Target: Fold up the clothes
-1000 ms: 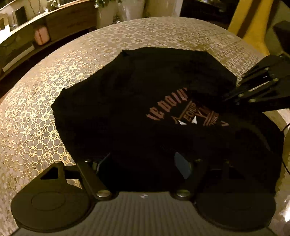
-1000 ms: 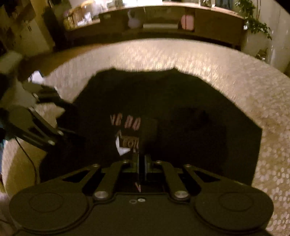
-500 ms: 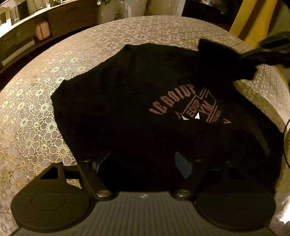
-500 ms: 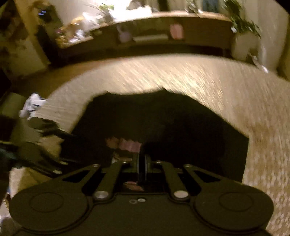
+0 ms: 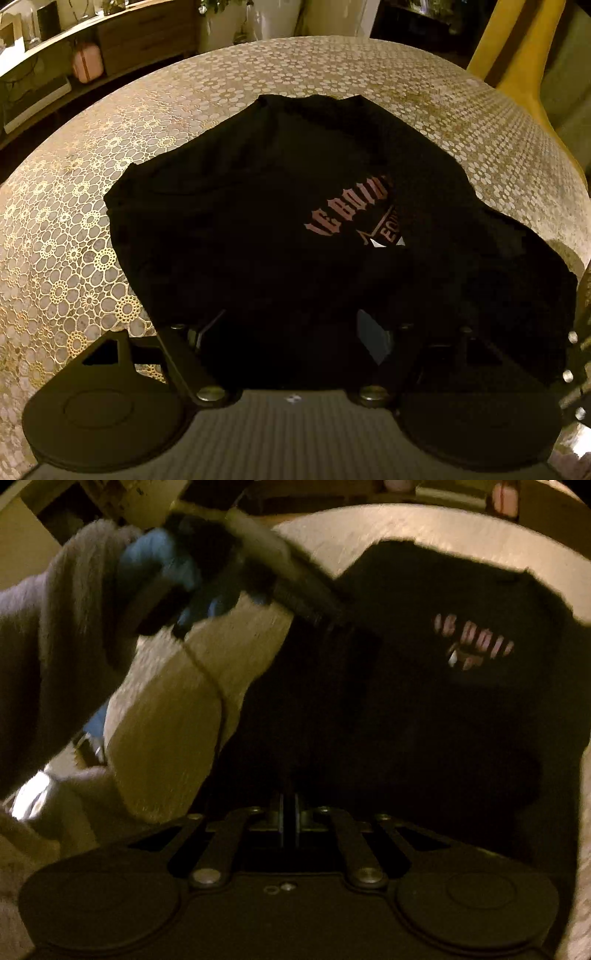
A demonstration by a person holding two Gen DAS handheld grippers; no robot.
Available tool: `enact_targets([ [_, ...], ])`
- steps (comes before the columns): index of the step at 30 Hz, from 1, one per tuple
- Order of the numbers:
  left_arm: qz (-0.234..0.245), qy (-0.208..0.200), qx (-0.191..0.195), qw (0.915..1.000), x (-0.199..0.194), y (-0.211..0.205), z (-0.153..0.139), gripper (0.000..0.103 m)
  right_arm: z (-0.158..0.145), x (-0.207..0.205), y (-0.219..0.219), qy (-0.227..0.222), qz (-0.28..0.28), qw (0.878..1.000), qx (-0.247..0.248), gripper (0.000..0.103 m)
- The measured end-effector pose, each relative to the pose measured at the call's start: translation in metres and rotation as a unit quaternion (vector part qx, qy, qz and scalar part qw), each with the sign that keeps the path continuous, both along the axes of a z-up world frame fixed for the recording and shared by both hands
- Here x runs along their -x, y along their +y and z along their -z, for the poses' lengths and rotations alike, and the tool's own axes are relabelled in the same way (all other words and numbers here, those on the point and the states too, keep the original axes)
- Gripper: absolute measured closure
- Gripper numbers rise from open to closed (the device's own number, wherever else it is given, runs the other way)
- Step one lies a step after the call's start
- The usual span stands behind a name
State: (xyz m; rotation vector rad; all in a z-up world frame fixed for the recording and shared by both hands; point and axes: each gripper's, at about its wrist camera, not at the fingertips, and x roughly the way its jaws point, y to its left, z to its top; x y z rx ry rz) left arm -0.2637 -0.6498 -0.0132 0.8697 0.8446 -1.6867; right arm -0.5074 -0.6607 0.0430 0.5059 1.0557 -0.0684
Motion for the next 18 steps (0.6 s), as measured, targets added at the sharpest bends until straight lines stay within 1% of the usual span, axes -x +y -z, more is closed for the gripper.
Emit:
enact_targets([
  [5,0.003,0.000,0.002,1.0000,0.002,0.000,0.001,0.023,-0.007,0.009,0.013,-0.020,-0.020,0.999,-0.018,0.000],
  [8,0.001,-0.003,0.000,1.0000,0.004,-0.001,0.000,0.022,-0.005,0.013,0.011,-0.023,-0.016,0.999,-0.033,0.000],
  [10,0.000,-0.001,-0.003,1.0000,0.004,-0.003,-0.001,0.022,-0.011,0.020,0.003,-0.036,0.003,0.999,-0.030,0.000],
  [14,-0.007,0.003,0.004,1.0000,0.007,-0.009,-0.004,0.022,-0.036,0.046,-0.021,-0.070,0.057,0.996,0.007,0.000],
  [16,-0.011,0.001,0.026,0.9996,0.013,-0.014,-0.010,0.022,-0.044,0.061,-0.036,-0.070,0.096,0.992,0.040,0.000],
  [18,-0.007,0.004,0.039,0.9992,0.024,-0.024,-0.016,0.023,-0.049,0.074,-0.050,-0.063,0.133,0.986,0.074,0.000],
])
